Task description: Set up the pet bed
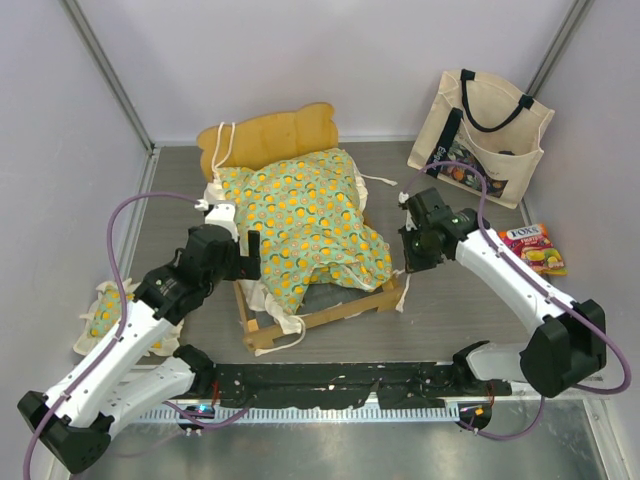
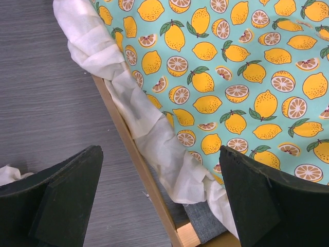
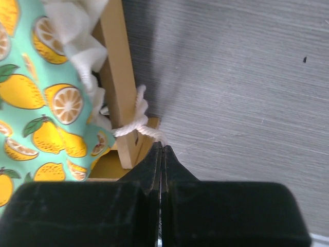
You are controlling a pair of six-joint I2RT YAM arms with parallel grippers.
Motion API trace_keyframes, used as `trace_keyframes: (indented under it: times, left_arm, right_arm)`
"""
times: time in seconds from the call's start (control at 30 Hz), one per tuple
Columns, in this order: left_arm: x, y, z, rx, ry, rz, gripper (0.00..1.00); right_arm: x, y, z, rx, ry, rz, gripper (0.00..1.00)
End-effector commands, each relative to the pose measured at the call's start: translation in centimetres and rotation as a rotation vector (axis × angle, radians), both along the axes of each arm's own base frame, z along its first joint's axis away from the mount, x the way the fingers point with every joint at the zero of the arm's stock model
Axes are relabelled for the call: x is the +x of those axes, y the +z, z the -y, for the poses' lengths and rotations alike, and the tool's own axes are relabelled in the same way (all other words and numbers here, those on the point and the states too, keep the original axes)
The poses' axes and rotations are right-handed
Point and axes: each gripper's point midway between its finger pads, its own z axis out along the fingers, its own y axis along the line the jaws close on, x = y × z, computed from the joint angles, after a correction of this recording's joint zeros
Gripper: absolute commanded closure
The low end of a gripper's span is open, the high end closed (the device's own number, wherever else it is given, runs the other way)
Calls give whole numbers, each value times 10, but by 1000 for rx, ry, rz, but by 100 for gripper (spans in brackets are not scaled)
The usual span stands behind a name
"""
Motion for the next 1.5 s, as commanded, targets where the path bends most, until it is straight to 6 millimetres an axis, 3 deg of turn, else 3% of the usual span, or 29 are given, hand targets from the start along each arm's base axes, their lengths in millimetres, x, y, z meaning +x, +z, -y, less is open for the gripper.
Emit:
trace_keyframes:
  times: [0.0,0.33,0.4,0.43,0.5,0.6,0.67,0.77,0.83,0.87,0.93,1.0,1.03,1.1,1.33,1.47]
  left_arm:
    - [-1,2,0,-4,-18,15,0]
    - [0,-1,1,11,-28,9,0]
    - [0,-1,0,15,-30,10,0]
    - [0,-1,0,16,-30,12,0]
    - [-1,-2,0,15,-31,11,0]
    - [-2,-1,-1,20,-32,12,0]
    - [-4,0,-1,16,-36,9,0]
    - [-15,3,11,-62,-88,-21,0]
    - [-25,4,21,-139,-106,-55,0]
    - [-29,3,23,-166,-108,-64,0]
    - [-41,4,28,-242,-108,-92,0]
    - [-52,0,37,-334,-105,-145,0]
    - [-62,-3,45,-377,-132,-192,0]
    - [-69,-15,51,-444,-101,-256,4]
    - [-66,-43,63,-618,-8,-274,9]
    - [-54,-50,68,-680,30,-242,9]
  right_arm:
    - [0,3,8,-77,16,-19,99]
    - [10,-5,8,-207,71,-50,92]
    - [8,-10,7,-225,84,-62,86]
    - [7,-11,6,-235,86,-65,77]
    - [7,-12,7,-267,83,-58,70]
    - [9,-3,9,-277,63,-32,63]
    - [17,13,11,-270,-2,36,59]
    - [23,38,-2,-139,-68,134,56]
    - [17,42,-12,-45,-78,155,56]
    - [16,57,-24,64,-89,205,56]
    - [8,55,-29,138,-111,210,55]
    - [3,67,-40,259,-153,236,56]
    - [-2,60,-42,284,-154,219,56]
    - [-6,67,-55,385,-155,216,55]
    - [-14,51,-70,469,-156,163,56]
    - [-12,51,-77,524,-174,169,55]
